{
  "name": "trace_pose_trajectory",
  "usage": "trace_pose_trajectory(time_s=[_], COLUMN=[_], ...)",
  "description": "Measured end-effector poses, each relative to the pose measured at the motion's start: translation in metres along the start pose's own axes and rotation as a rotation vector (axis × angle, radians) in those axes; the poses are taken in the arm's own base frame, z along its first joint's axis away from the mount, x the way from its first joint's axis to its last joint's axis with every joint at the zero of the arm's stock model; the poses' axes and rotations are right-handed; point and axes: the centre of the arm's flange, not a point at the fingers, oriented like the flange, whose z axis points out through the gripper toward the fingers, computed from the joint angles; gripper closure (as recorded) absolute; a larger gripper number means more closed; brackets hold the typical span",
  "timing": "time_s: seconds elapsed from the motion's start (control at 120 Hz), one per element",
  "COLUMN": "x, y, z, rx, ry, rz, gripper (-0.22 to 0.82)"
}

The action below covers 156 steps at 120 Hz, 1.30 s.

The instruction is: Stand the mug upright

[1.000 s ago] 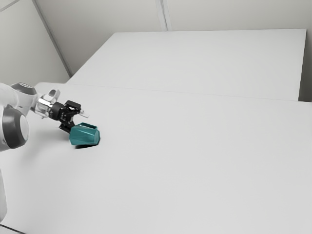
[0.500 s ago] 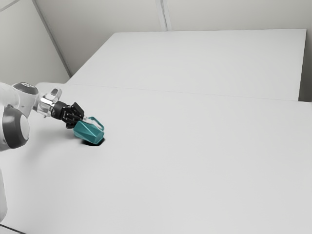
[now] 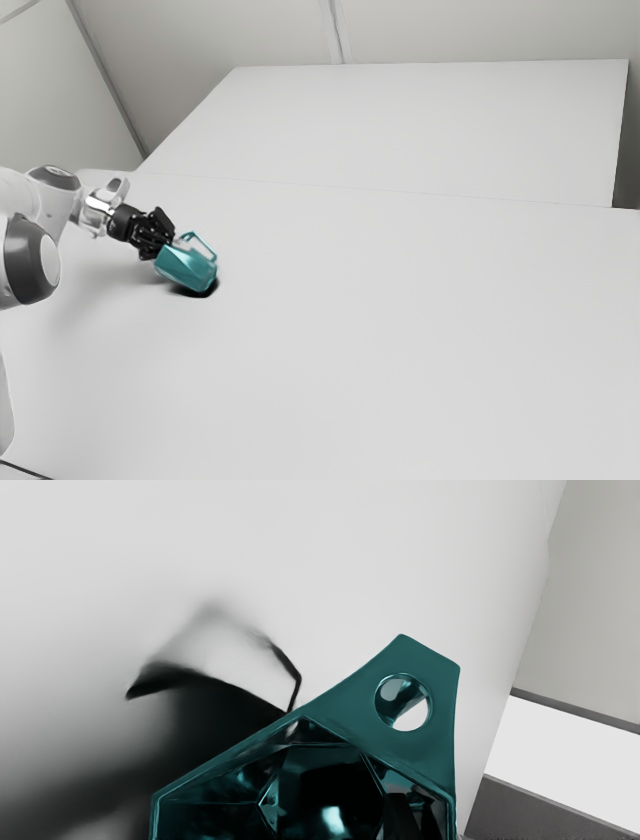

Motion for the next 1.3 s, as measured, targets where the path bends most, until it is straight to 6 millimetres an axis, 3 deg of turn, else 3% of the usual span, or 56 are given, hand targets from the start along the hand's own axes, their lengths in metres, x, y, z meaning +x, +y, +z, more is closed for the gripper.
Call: trace_pose_trajectory(time_s=[0.158, 0.267, 0.625, 0.8, 1.042, 1.3], x=[0.000, -0.001, -0.017, -0.025, -0.049, -0.051], y=[0.013, 0.033, 0.118, 0.148, 0.226, 0.252], z=[0.002, -0.001, -0.008, 0.001, 0.014, 0.046], rx=[-0.021, -0.020, 0.096, 0.201, 0.394, 0.569], ry=[-0.004, -0.001, -0.029, -0.074, -0.089, -0.103], rz=[0.014, 0.037, 0.139, 0.151, 0.228, 0.243], gripper=[0.78, 0.79, 0.79, 0.79, 0.79, 0.79])
